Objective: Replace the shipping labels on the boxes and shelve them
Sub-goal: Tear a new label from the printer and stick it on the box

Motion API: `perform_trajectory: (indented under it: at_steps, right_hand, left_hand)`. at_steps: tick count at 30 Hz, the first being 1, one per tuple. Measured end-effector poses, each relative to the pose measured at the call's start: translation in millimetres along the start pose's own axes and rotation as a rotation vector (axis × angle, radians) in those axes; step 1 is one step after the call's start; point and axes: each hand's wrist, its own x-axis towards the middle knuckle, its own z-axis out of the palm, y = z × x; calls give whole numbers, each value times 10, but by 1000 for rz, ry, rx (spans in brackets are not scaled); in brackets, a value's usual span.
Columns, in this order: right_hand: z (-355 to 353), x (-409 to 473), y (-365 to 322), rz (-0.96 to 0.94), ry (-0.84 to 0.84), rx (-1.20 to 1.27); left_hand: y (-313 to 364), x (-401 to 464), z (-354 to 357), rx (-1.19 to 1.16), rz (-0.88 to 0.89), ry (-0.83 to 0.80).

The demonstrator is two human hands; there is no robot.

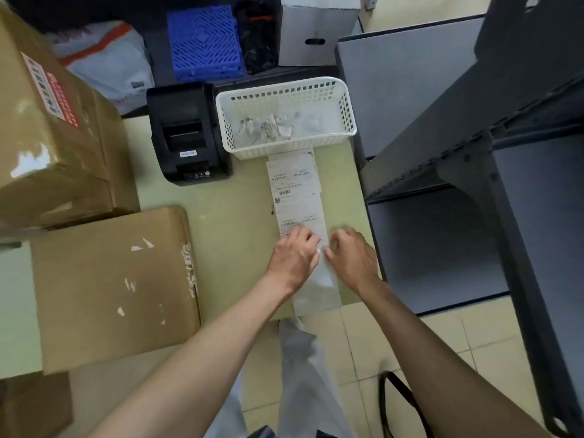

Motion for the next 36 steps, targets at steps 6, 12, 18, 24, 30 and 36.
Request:
perform_trajectory:
  at_steps: [6, 12, 18, 24, 30, 36]
  right_hand:
    - [162, -1, 76, 31, -68, 191]
    - [190, 12, 28, 123, -10, 407]
    - [173, 120, -13, 191, -45, 607]
    - [180, 52, 37, 250, -175, 845]
    - [234, -88, 103, 215, -193, 757]
    - [166, -200, 69, 141, -129, 868]
  left_hand:
    - [-4, -21, 76, -6, -60, -23]
    - [13, -22, 60, -46, -88, -2]
    - [13, -40, 61, -79, -105, 16]
    - [10, -36, 25, -133, -164, -17]
    - [12, -47, -30, -147, -158, -12]
    - [17, -73, -106, -117, -57, 84]
